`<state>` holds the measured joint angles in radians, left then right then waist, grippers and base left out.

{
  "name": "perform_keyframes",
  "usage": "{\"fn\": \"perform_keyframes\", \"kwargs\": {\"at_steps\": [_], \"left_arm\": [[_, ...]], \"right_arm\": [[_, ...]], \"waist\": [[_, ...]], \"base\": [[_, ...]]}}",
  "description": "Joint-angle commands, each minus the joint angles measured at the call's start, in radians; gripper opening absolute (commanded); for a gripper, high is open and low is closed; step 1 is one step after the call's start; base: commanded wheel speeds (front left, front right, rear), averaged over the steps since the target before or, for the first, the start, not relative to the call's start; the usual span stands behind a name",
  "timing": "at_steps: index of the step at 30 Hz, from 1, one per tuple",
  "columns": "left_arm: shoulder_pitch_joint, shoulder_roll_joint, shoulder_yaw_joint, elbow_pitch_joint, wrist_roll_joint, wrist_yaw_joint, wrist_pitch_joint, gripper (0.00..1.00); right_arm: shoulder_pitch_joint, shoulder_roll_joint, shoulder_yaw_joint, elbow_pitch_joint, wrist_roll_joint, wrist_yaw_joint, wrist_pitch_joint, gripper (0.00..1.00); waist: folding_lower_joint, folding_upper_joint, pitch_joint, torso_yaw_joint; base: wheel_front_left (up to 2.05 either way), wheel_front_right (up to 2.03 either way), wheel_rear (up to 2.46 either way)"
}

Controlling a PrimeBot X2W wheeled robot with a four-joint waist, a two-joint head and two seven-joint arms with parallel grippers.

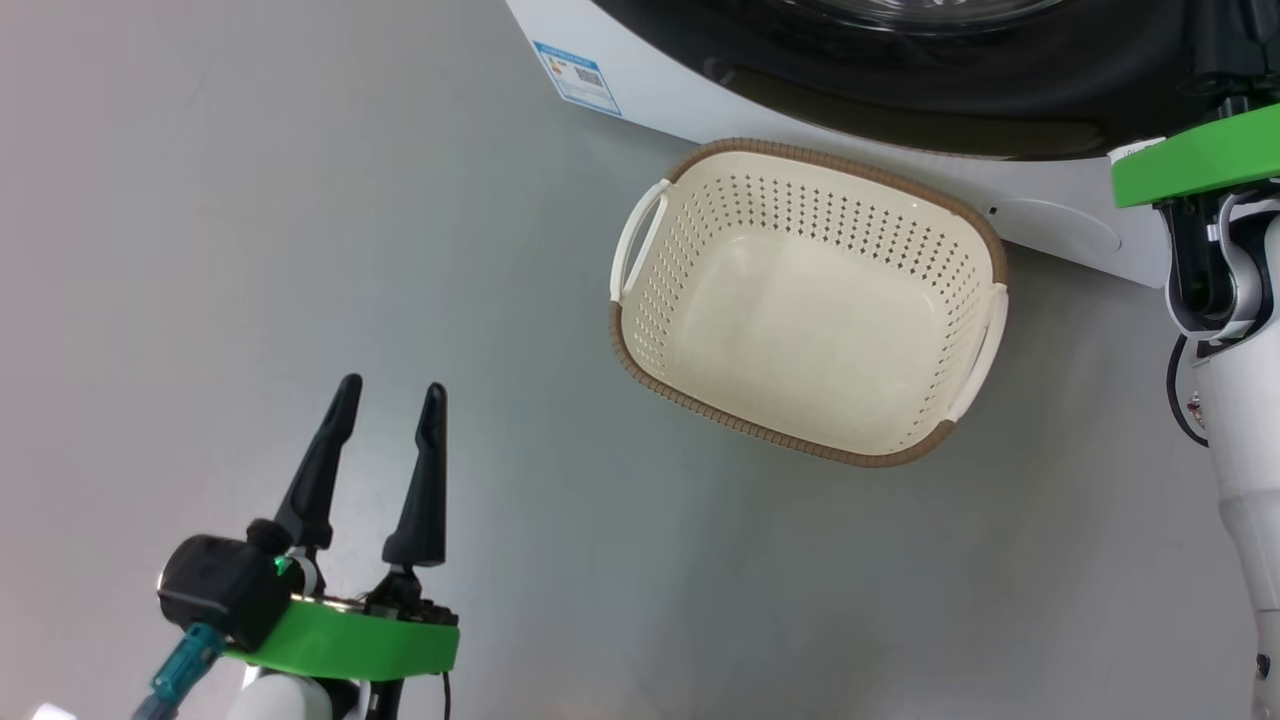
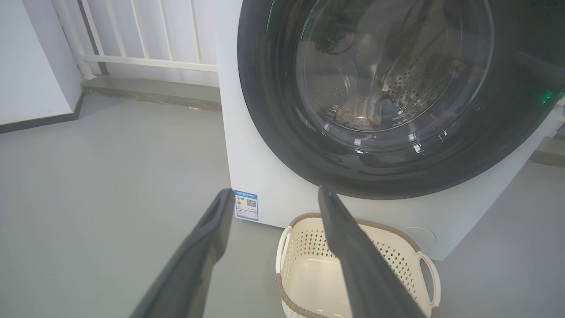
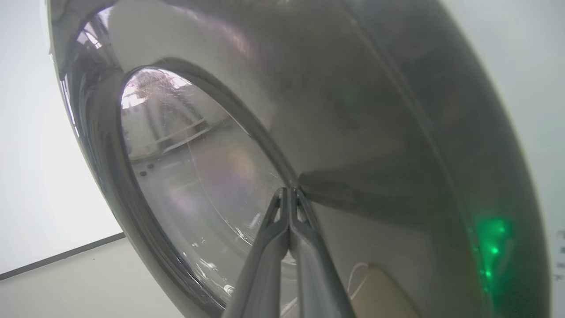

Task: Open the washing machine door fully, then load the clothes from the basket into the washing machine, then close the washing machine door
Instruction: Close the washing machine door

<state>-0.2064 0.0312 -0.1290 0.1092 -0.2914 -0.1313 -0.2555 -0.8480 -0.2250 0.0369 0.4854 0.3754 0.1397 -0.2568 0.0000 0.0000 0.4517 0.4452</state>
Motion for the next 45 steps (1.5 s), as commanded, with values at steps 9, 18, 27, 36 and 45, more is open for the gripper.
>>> {"fn": "perform_keyframes", "kwargs": {"at_steps": [9,18,27,36,45], "left_arm": [[-0.002,0.019,0.06,0.012,0.016,0.001,-0.006,1.0],[0.034,0.055,0.093,0.041,0.041,0.001,-0.006,1.0],[0.074,0.114,0.114,0.054,0.048,0.001,-0.006,1.0],[0.107,0.157,0.132,0.052,0.052,0.001,-0.006,1.0],[0.159,0.183,0.15,0.053,0.05,0.001,-0.006,1.0]], "right_arm": [[0.06,0.017,0.078,-0.03,0.005,-0.009,-0.005,0.0],[0.21,0.047,0.108,-0.058,0.035,-0.009,-0.005,1.0],[0.372,0.079,0.088,-0.106,0.036,-0.009,-0.005,1.0],[0.498,0.097,0.06,-0.135,0.032,-0.009,-0.005,1.0],[0.609,0.094,0.047,-0.155,0.032,-0.009,-0.005,1.0]], "waist": [[0.0,0.0,-0.053,-0.034],[0.0,0.0,-0.141,-0.108],[0.0,0.0,-0.236,-0.211],[0.0,0.0,-0.309,-0.313],[0.0,0.0,-0.382,-0.403]], "base": [[0.0,0.0,0.0],[0.0,0.0,0.0],[0.0,0.0,0.0],[0.0,0.0,0.0],[0.0,0.0,0.0]]}}
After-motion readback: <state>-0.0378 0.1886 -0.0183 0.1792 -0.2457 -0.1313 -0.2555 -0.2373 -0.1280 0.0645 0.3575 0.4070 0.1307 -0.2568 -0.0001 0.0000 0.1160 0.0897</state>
